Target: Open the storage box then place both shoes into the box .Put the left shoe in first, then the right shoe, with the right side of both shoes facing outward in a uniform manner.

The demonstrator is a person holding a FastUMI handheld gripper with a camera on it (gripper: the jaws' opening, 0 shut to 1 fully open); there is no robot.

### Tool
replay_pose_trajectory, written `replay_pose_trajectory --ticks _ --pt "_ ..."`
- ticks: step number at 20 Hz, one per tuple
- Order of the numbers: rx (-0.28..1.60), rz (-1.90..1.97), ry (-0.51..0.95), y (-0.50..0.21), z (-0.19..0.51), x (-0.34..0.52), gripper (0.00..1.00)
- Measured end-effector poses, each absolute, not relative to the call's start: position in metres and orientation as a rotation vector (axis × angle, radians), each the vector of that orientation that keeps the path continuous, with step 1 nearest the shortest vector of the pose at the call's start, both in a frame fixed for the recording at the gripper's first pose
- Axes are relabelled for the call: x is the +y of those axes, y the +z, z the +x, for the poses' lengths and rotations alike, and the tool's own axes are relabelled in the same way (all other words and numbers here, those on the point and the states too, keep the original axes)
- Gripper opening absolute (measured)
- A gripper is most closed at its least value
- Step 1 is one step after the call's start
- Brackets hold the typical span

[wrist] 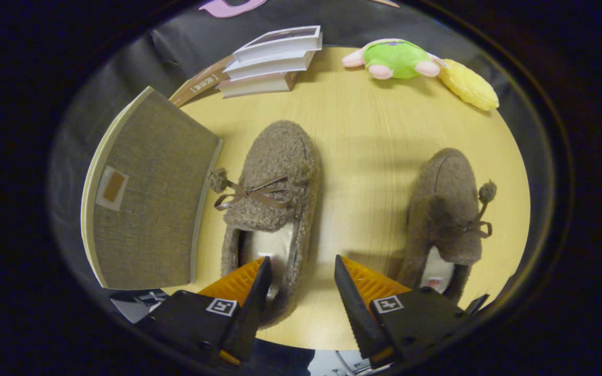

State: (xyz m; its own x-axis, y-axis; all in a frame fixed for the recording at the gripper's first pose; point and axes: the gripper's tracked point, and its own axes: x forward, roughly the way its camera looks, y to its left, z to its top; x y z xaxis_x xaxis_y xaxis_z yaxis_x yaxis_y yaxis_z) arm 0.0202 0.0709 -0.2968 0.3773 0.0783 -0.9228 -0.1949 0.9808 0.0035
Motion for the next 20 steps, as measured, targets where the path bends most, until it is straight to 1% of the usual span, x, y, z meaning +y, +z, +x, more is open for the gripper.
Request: replay_pose_trajectory --ticks 4,9,12,14,17,19,20 --pt "1.187 -0.101 0.206 -0.301 0.016 0.084 0.54" --pt "1.211 -0.086 0.150 -0.303 0.018 0.081 0.25" --pt "1.207 -0.068 0.133 -0.303 0.019 0.080 0.25" --pt "1.228 -0.029 0.095 -0.302 0.016 0.079 0.12" --pt "1.243 -0.001 0.069 -0.300 0.015 0.079 0.12" --pt "1.247 0.042 0.083 -0.301 0.013 0.081 0.06" --pt "1.256 0.090 0.083 -0.300 0.009 0.083 0.06"
